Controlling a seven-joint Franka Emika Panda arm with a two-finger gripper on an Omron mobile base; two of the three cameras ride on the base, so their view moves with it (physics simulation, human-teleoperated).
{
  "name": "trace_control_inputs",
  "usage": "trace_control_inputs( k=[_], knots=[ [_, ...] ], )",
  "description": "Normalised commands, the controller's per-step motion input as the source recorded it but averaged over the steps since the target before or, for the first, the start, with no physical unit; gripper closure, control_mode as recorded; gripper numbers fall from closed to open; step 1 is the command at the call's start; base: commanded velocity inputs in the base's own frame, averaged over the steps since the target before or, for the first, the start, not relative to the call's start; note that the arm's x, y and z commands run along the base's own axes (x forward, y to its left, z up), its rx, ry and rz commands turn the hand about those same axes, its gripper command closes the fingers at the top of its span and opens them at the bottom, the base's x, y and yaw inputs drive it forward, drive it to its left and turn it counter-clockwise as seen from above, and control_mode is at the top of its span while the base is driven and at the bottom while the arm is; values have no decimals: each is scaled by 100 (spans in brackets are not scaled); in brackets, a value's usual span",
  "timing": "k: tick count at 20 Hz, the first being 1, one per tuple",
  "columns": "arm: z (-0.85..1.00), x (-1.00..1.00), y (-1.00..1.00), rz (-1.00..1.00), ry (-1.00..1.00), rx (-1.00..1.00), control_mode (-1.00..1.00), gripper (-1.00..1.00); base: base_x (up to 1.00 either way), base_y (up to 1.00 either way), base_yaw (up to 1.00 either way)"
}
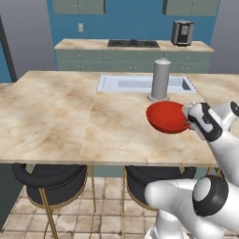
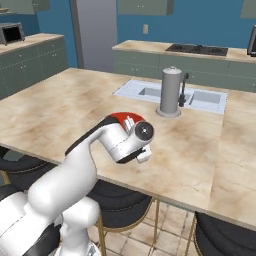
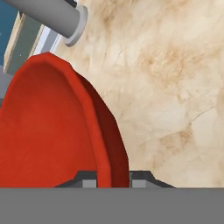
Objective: Pick up the bowls from the cabinet and place each bowl in front of a stool on the dining counter.
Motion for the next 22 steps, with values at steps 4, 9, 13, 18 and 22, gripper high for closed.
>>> trace_control_inputs(
  k=[4, 9, 13, 18, 22],
  knots=[
    [-33, 35, 0, 0, 0, 0, -100, 100, 0, 0, 0],
    [-34, 28, -1, 0, 0, 0, -100, 100, 0, 0, 0],
    [-34, 12, -1, 0, 0, 0, -100, 100, 0, 0, 0],
    [-33, 11, 0, 0, 0, 0, -100, 100, 0, 0, 0],
    [-32, 12, -1, 0, 0, 0, -100, 100, 0, 0, 0]
  ],
)
